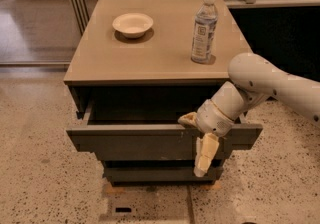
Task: Open top drawer
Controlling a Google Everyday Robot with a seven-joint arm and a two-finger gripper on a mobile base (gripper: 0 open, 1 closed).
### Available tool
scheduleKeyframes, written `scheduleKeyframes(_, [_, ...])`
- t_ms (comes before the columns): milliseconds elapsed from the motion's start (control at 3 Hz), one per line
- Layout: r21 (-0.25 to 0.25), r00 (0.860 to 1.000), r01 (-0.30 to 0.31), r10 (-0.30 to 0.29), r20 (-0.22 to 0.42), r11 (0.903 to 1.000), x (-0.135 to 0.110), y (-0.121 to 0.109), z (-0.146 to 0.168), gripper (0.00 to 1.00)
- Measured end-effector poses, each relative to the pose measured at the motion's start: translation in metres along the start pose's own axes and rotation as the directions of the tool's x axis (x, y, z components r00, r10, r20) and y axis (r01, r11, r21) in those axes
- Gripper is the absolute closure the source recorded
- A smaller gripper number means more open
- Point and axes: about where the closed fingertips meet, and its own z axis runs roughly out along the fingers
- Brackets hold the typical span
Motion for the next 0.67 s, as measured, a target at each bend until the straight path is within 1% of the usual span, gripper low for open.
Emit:
scheduleKeyframes(333, [-0.057, 0.999, -0.039, 0.04, 0.013, 0.9976, 0.001, 0.039, 0.001, 0.0])
scheduleKeyframes(667, [-0.088, 0.998, -0.063, 0.064, 0.007, 0.9941, 0.001, 0.064, -0.001, 0.0])
